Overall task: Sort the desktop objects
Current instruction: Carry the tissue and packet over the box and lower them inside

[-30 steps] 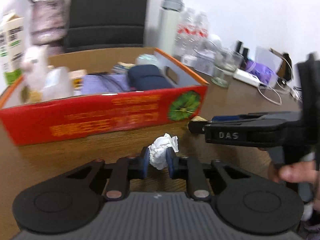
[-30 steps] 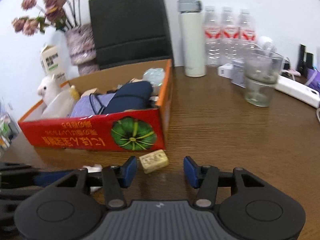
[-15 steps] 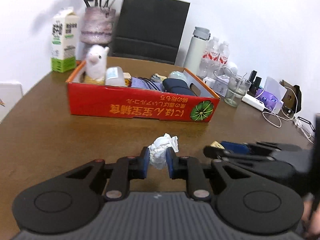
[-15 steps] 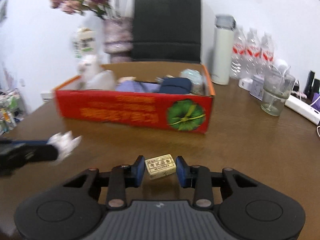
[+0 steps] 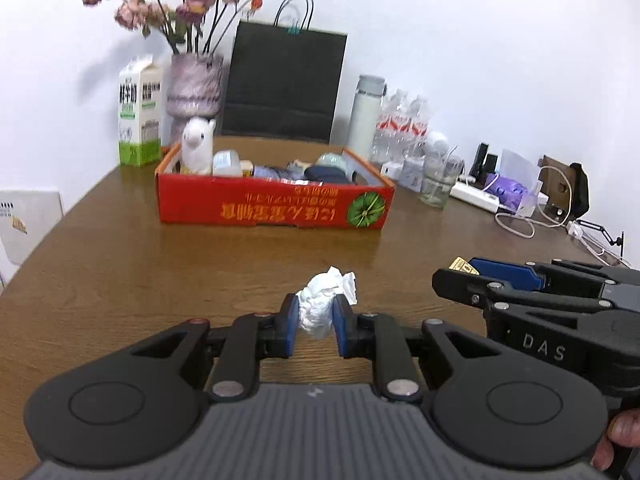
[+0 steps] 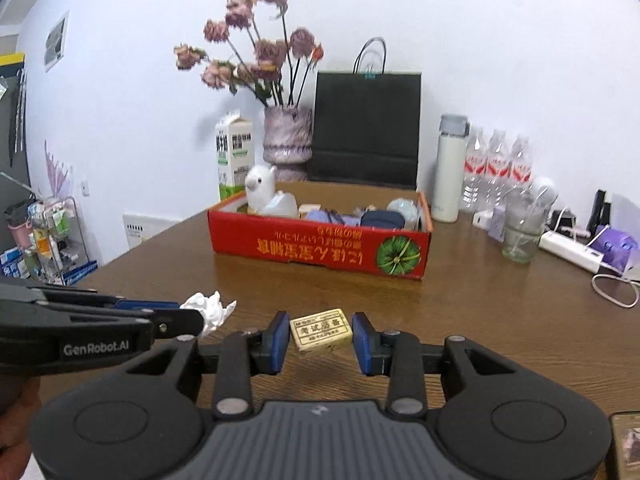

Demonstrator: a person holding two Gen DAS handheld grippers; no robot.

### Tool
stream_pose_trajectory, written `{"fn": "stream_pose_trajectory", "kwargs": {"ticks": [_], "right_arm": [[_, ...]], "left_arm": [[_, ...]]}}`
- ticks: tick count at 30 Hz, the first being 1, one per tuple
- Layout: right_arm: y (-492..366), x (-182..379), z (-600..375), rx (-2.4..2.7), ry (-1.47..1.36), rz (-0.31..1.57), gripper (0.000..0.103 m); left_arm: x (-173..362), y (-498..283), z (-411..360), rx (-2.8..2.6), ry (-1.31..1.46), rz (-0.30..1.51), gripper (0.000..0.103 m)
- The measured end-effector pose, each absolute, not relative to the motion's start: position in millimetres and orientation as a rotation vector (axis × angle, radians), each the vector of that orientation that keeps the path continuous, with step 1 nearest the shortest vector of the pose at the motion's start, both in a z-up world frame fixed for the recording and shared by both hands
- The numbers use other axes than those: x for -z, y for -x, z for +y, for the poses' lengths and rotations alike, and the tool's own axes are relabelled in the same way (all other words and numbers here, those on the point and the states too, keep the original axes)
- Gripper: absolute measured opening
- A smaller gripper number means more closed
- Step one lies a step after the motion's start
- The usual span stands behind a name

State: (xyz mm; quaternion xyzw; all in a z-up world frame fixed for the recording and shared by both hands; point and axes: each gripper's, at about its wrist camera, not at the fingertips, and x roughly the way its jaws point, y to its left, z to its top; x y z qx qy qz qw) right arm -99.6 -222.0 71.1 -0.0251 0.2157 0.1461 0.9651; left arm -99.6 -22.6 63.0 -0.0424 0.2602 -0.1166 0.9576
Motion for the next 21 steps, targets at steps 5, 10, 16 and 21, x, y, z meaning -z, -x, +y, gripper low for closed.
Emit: {"fn": "stream_pose_trajectory", "kwargs": {"ticks": [5,10,16,21], "right_arm": [[105,-76,-226,-0.287,0.046,0.417,0.033],[97,-73,-228,-0.287,0.039,0.432,0.033],[58,-91,-232,-0.315,0.029,0.400,0.033],[-16,-125,-230,-0.344,-0.002,0.360,0.033]], "left_arm": [[-68,104,-23,0.237,0.090,0.511,0.019],[-71,96,-17,0.238,0.102,0.508,0.019],[-99,49,-4,0.281,0.057,0.454,0.019],[-135,-36,-1,0.279,-0.012,0.446,0.019]]}}
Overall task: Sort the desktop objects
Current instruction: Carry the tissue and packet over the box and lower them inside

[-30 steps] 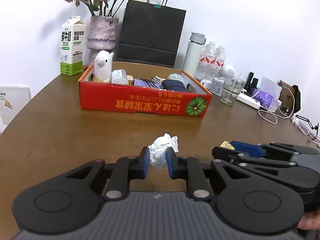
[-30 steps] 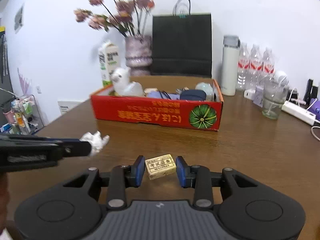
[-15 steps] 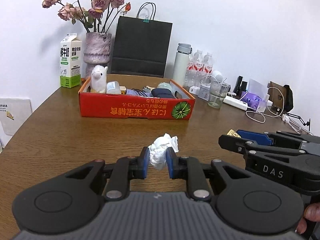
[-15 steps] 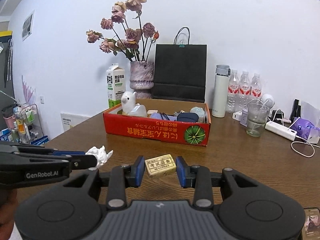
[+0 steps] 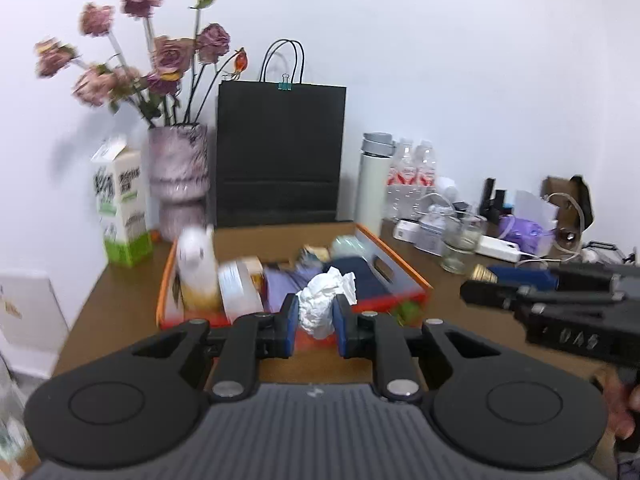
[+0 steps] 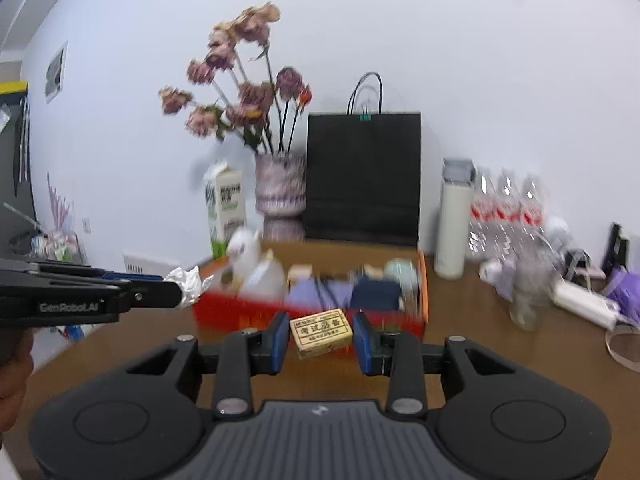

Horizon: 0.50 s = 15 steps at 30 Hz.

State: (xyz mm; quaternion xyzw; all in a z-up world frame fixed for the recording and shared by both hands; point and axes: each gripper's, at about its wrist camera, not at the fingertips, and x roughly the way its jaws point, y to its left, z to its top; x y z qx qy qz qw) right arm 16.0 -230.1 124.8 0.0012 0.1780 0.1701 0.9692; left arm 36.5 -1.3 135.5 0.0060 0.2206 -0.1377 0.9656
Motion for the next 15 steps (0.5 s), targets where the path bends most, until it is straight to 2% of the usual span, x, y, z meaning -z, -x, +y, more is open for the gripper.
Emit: {"fn": "stream_pose_trajectory", "kwargs": {"ticks": [4,8,15], "right_arm": [[-104,-140,-223,-0.377,-0.085,0.418,0.033],[-194,-120,-216,-0.379,-0.122,0.579,0.033],[-264,-78,-202,-0.372,-0.119,0.719,0.033]], "left_arm": [[-133,-126,0,0.299,0.049,0.590,0.019],[-104,-193,-4,0.265,0.048,0.737,0.019],[-81,-235,-5,0.256,0.032,0.813,0.021]]}}
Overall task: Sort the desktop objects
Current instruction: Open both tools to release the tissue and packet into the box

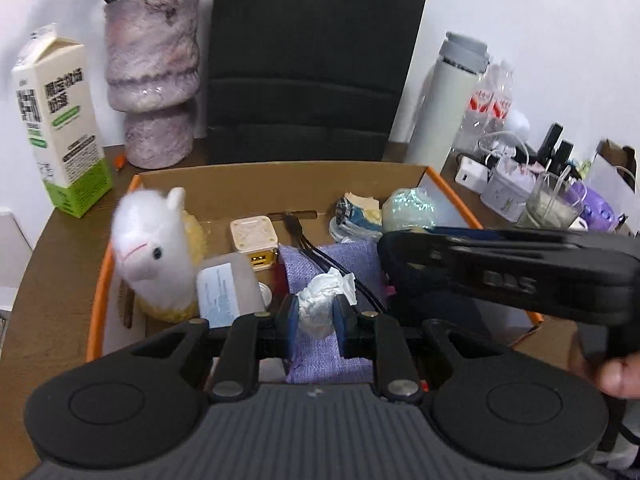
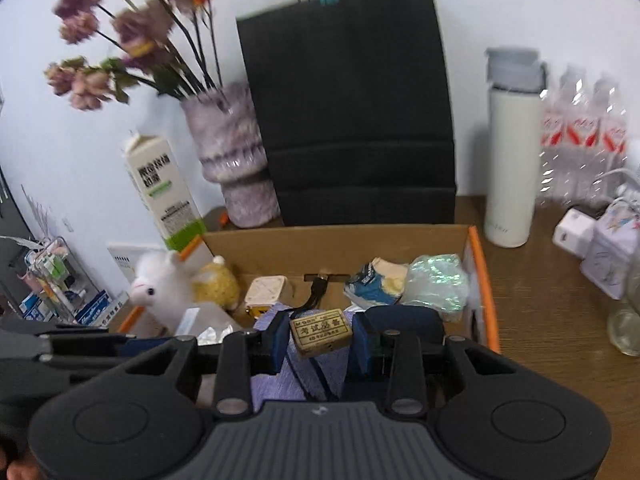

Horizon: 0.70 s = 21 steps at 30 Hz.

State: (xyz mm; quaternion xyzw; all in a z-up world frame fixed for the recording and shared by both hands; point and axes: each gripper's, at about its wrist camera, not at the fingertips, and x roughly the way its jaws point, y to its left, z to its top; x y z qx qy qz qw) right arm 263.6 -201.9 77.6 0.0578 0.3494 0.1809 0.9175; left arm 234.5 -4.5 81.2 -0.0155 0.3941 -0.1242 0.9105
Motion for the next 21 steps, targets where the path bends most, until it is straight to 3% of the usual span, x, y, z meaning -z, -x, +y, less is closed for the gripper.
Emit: {"fn": "stream_pose_trajectory", "kwargs": {"ticks": [3,6,13,17,19,21], "right_arm": [[-282,-69,-191,-0.377,-0.090,0.761,0.033],[-294,-61,-185,-0.345,-0.054,0.791,0.034],[-281,-85,-198,-0.324,-0.068,0.749,0.038],[-262,-113,-203,-0.308,-0.024,0.710,0.040],[-252,-129,-205,-0.292,-0.001,0.697,0.043],[-241,-145,-207,-0.274,0.026,0.692,0.054]], "left_arm": [[-76,-242,-8,0.282,-0.015,0.828,0.029],[-79,-241,-7,0.281,-0.049,0.834,0.052],[-117,-225,3,0.251,-0.025,0.756,0.060],[-135,-221,9,0.187,0.002,0.768,0.074],[-142,-217,11,0.153,0.002,0.786,0.080],[-147,-215,12,0.139,-0.017,0.813,0.084]]}}
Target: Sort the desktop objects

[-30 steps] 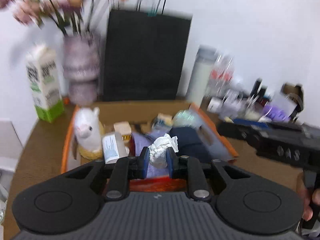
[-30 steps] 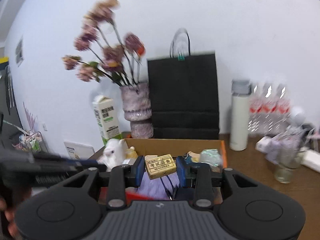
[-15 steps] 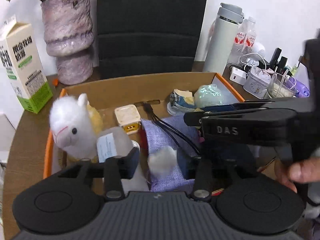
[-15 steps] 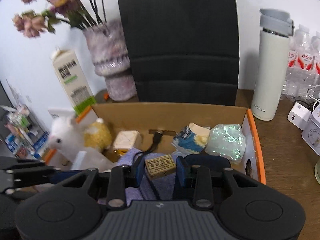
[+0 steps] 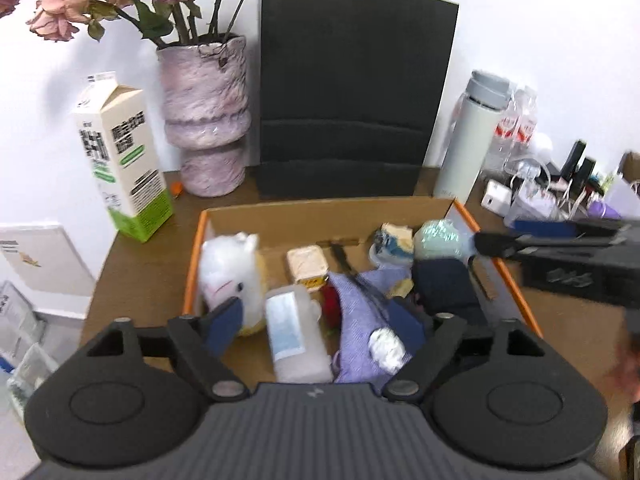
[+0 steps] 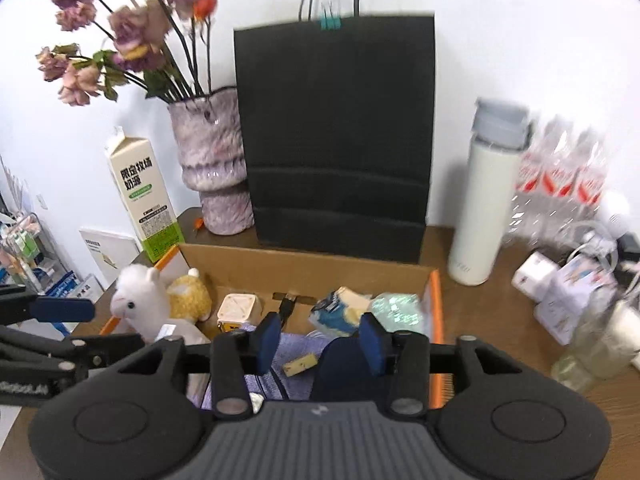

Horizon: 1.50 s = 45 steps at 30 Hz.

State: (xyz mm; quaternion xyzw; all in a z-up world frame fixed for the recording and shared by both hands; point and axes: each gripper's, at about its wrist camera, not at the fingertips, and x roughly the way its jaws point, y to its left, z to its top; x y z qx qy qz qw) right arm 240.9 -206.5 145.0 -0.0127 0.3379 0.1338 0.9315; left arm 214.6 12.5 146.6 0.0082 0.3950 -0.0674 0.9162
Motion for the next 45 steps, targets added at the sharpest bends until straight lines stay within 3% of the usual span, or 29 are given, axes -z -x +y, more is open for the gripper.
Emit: {"fn": "stream_pose_trajectory", "kwargs": {"ticks": [3,7,12,17,31,45], "right_arm": [[-225,-162,-203,-0.242,0.088,0.703,0.069],[-203,-174,-204,-0.214,0.102,0.706,0.071],[-167,-165,-207,-0.231,0.052,0.664,0.079],[-120,-131,-206,-0.250,0.000,0.630,0.080],[17,-36,-207,-0.301,0.038,0.651,0.083],[42,-10,-206,-0.222,0.030,0.664,0.087]], "left_arm": [[-150,-211,21,0.065,0.002,0.861,0.084],[-155,-193,32,-0.018,0.060,0.870,0.095],[-157,-153,25,-0.040,0.021,0.795,0.098],[-133,-98,18,-0.026,0.031,0.676,0.101],[-44,25,11,0.003,0.040,0.670,0.103],[-6,38,9,0.004,0.038,0.715,0.103]]}}
